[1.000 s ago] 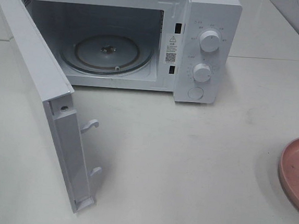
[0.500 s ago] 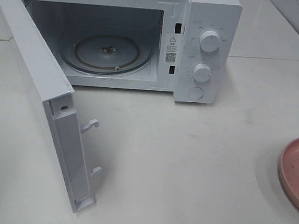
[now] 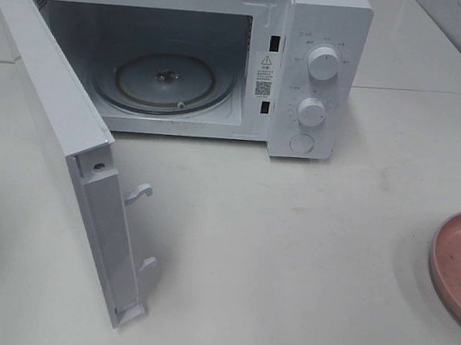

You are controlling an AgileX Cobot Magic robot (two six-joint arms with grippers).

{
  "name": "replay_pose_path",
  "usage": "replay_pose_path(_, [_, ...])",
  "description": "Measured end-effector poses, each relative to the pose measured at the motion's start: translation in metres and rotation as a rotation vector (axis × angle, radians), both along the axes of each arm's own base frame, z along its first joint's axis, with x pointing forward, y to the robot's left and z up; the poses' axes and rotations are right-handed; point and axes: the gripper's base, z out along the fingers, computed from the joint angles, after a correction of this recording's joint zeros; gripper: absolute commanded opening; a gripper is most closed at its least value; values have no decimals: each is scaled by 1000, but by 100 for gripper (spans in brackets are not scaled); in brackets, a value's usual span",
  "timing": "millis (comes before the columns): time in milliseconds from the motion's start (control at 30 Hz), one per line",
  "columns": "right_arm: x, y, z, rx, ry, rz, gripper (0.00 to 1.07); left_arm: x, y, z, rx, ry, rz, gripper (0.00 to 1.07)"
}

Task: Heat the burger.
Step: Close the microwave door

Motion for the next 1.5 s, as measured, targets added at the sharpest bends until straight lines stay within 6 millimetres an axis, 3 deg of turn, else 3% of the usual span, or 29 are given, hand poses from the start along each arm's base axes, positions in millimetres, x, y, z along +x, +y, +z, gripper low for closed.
replay_pose_path(200, [0,0,0,0,0,0,76,23,6,-23,50,-104,49,0])
replay_pose_path(400, [0,0,0,0,0,0,76,34,7,-34,59,-160,64,0])
replay_pose_path(467, [0,0,0,0,0,0,76,46,-3,-42,65,-225,-1,0])
replay_pose_path(667, [0,0,0,0,0,0,76,58,-14,-54,11,-216,-68,0])
replay_pose_path(733, [0,0,0,0,0,0,76,69,-27,-67,-36,-200,-156,0])
replay_pose_path(1100, [0,0,0,0,0,0,76,83,-49,-97,-88,-162,-330,0])
replay_pose_path(1167, [0,0,0,0,0,0,76,85,-60,-107,-111,-139,-368,0])
replay_pose_path(1267, [0,0,0,0,0,0,76,86,-63,-108,-113,-140,-374,0])
replay_pose_path(1500, [0,0,0,0,-2,0,76,100,-94,-115,-135,-137,-380,0])
